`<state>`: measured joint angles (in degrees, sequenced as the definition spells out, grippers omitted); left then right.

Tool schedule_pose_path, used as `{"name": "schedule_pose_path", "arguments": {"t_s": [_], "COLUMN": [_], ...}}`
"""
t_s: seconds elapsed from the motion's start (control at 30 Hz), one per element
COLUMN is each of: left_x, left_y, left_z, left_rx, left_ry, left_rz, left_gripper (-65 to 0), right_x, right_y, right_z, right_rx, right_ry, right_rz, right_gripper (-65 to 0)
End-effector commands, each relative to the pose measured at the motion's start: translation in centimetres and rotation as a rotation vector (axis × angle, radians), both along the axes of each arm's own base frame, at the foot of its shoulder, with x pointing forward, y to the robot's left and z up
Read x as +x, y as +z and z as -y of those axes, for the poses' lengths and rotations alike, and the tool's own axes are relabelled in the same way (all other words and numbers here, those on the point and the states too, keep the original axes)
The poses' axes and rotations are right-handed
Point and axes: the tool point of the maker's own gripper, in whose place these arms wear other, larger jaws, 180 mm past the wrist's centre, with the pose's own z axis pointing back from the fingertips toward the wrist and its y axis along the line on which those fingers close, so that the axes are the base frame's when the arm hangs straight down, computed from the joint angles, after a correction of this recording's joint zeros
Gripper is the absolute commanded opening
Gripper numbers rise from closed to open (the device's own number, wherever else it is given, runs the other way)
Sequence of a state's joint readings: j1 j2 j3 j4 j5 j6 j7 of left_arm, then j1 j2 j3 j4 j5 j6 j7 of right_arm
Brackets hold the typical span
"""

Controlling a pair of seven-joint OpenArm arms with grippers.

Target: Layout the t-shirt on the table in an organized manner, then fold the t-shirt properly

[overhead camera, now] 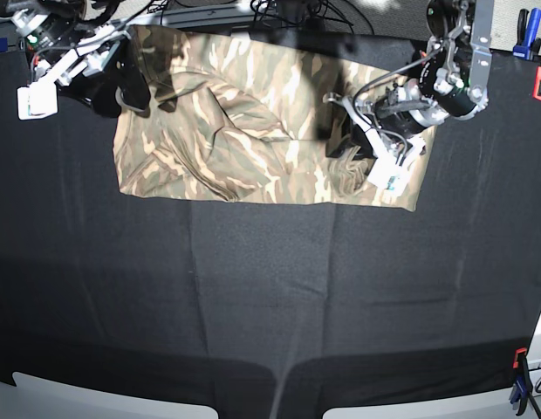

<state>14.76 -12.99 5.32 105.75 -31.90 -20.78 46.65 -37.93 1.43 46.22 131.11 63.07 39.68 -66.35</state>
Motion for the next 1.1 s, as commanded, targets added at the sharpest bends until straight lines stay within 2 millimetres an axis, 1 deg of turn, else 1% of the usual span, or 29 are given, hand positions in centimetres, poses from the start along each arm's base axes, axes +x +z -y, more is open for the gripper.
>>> {"name": "schedule_pose_path", "arguments": {"t_s": [0.0,0.47,0.57,0.83,0.87,0.9,1.0,1.03,1.07], "left_x": [0.6,0.7,0.6,0.0,-0.2,-0.3,-0.5,-0.5,-0.5], "left_y": [1.3,1.7,2.0,3.3,3.4,3.3,3.1,3.1,3.1], "left_z": [0.3,0.6,0.8,2.2,2.3,2.4,2.5,2.5,2.5], "left_rx": [-0.033,-0.064,-0.089,-0.171,-0.178,-0.175,-0.167,-0.168,-0.169], "left_ry": [0.003,0.003,0.003,-0.066,-0.077,-0.086,-0.099,-0.098,-0.098], "left_rz": [0.042,0.046,0.042,0.069,0.067,0.064,0.056,0.056,0.056], "left_gripper": [-65.0,-65.0,-59.4,-59.1,-57.3,-54.0,-39.2,-34.9,-32.0], "right_x": [0.3,0.3,0.3,0.3,0.3,0.4,0.4,0.4,0.4], "right_y": [1.1,1.1,1.1,1.2,1.2,1.2,1.2,1.2,1.2], "right_z": [-0.4,-0.4,-0.4,-0.4,-0.4,-0.3,-0.3,-0.3,-0.3], "right_rx": [0.009,0.009,0.009,0.009,0.010,0.011,0.011,0.011,0.011], "right_ry": [0.013,0.013,0.013,0.013,0.012,0.012,0.012,0.012,0.012], "right_rz": [0.047,0.047,0.047,0.048,0.050,0.053,0.052,0.052,0.052], "right_gripper": [-34.7,-34.7,-34.7,-34.7,-34.6,-34.6,-34.6,-34.6,-34.6]}}
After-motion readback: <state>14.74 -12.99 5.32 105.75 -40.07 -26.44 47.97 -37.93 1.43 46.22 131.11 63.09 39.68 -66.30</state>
